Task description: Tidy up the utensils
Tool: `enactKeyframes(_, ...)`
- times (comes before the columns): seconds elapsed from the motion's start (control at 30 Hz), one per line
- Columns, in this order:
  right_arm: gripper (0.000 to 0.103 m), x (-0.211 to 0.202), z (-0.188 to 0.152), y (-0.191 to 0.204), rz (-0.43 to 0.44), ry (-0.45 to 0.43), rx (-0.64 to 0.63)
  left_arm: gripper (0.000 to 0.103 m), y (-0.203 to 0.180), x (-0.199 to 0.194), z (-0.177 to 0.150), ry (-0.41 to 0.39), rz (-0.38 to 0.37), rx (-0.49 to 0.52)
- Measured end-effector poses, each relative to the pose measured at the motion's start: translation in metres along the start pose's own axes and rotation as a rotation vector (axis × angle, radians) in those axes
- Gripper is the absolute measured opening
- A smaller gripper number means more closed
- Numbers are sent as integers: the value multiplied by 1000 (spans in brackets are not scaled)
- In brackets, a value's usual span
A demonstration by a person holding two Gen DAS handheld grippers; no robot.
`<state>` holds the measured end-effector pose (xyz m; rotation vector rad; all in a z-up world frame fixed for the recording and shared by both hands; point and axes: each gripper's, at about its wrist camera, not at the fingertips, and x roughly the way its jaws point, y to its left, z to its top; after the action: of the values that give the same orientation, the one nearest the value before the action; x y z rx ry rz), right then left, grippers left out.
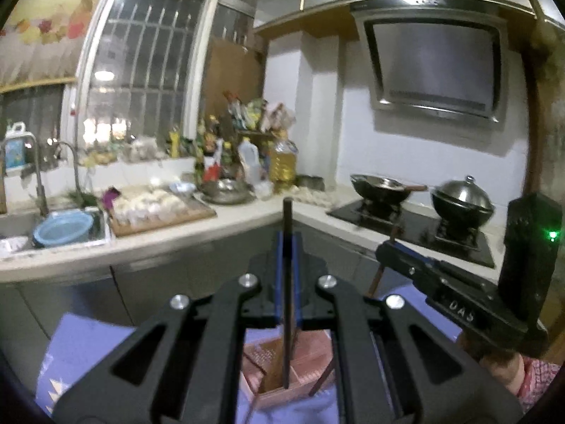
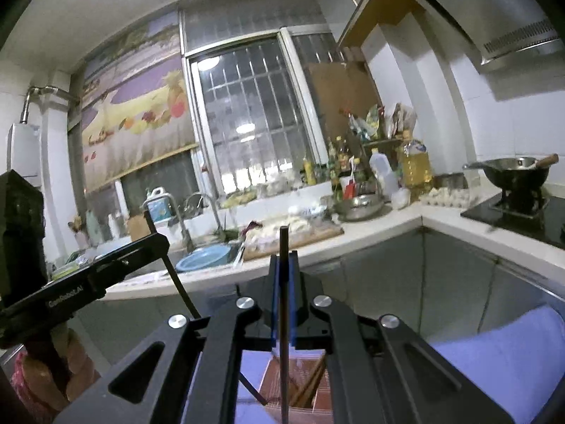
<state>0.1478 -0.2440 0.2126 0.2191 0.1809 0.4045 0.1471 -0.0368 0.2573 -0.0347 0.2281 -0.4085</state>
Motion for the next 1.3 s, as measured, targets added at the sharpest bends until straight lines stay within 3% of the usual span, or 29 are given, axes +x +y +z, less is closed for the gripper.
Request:
enactKeyframes(0.17, 5, 39, -11, -10, -32, 7, -36, 4, 14, 34, -12, 23, 34, 7)
enactKeyframes(0.37, 5, 69, -60, -30, -41, 94, -1, 4, 38, 71, -57, 116, 57, -31)
enactKeyframes(0.57, 7, 73, -99, -37, 31, 200, 53, 7, 43, 82, -95, 232, 32, -70)
enactKeyframes(0.6, 12, 72, -102, -37, 46, 220, 69, 19, 41, 81, -98, 262, 26, -72)
enactKeyframes(0.63, 29, 70, -105, -36, 60, 241, 88, 43, 40, 79, -100, 270, 31, -72)
enactKeyframes(0.67, 43, 68, -106, -36, 68, 256, 106, 55, 39, 73, -100, 261, 43, -74)
enactKeyframes(0.7, 67, 60, -108, -35, 76, 259, 132, 69, 37, 61, -99, 218, 65, -81)
enactKeyframes(0.73, 74, 51, -108, -35, 85, 240, 147, 72, 37, 49, -98, 185, 75, -87)
enactKeyframes(0.87, 79, 8, -111, -25, 110, 192, 179, 79, 34, -1, -97, 104, 75, -119)
enactKeyframes(0.93, 88, -16, -117, -21, 106, 184, 208, 90, 33, -35, -105, 51, 72, -145)
enactKeyframes(1.03, 99, -59, -135, -9, 26, 139, 210, 97, 29, -76, -129, 12, 99, -136)
enactKeyframes(1.13, 99, -100, -159, 8, -48, 60, 145, 97, 26, -103, -165, 47, 140, -122)
enactKeyframes(1.3, 99, -128, -208, 22, -98, 126, 120, 97, 31, -116, -224, 192, 191, -170)
